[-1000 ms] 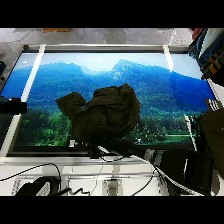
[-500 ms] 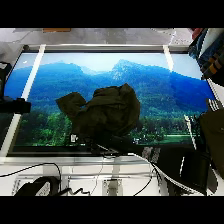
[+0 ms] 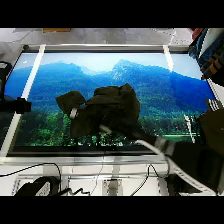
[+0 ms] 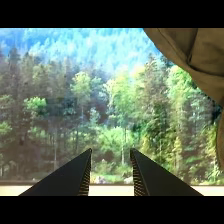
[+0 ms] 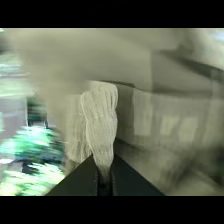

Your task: Fold the clothes and pants, and hang the long-sleeved shirts on hangers.

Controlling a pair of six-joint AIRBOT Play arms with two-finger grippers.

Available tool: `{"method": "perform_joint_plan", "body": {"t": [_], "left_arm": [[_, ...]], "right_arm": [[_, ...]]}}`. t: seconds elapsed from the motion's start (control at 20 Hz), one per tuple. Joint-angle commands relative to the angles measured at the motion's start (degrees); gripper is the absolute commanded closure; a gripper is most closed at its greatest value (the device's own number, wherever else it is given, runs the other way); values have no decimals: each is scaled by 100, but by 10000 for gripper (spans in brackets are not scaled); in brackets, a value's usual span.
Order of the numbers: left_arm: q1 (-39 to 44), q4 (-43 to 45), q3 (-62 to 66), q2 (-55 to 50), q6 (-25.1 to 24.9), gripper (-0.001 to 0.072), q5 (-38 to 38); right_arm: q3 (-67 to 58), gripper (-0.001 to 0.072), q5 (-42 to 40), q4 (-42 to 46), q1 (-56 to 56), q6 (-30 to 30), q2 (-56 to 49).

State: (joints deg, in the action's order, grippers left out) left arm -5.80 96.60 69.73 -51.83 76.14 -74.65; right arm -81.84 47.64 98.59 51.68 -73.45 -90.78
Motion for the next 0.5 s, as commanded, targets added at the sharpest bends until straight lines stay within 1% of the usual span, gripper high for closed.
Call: {"method": "perform_joint_plan", "body": {"t": [0.0, 0.05, 0.2, 0.35, 0.45], "left_arm": [[2, -376, -2, -4, -166, 413, 337], [2, -654, -4, -4, -271, 412, 374], [0, -1451, -369, 2, -584, 413, 420], [0, -1851, -1274, 55, -675, 413, 501], [-2, -1934, -1963, 210, -673, 413, 780]], "right_arm": [[-219, 679, 529, -11, -1010, -697, 654], [-219, 680, 654, -81, -1432, -734, 883], [-208, 680, 1244, -184, -2870, -1462, 1338], [-98, 680, 1858, -667, -4334, -1384, 1641], [72, 681, 1947, -981, -5270, -1056, 1934]]}}
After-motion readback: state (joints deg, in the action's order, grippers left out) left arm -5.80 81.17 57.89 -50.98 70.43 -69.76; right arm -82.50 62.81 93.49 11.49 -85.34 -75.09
